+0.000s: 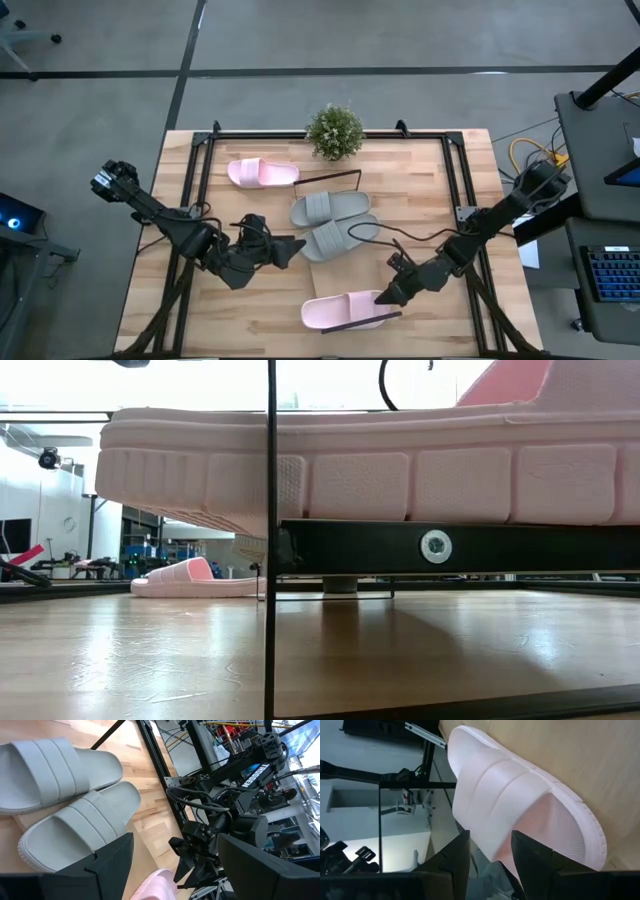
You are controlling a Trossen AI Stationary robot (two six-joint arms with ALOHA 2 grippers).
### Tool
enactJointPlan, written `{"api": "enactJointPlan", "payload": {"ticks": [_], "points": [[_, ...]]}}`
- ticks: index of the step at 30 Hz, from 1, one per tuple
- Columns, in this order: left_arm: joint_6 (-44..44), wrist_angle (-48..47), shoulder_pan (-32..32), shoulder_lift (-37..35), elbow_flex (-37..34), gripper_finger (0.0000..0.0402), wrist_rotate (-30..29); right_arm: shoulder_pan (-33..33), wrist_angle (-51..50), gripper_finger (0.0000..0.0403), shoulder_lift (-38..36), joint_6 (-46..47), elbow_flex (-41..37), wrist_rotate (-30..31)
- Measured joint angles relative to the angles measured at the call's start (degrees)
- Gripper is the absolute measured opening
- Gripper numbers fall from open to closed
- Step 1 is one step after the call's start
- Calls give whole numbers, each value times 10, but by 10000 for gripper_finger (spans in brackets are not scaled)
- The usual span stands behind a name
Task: Pick and place slides into the shelf
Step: Put the bottom pink slide on the shelf
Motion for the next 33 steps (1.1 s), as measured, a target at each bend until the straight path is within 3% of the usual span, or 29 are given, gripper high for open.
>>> {"api": "enactJointPlan", "payload": {"ticks": [33], "points": [[10, 2, 0, 0, 0, 270, 12, -23, -2, 135, 16, -11, 2, -9]]}}
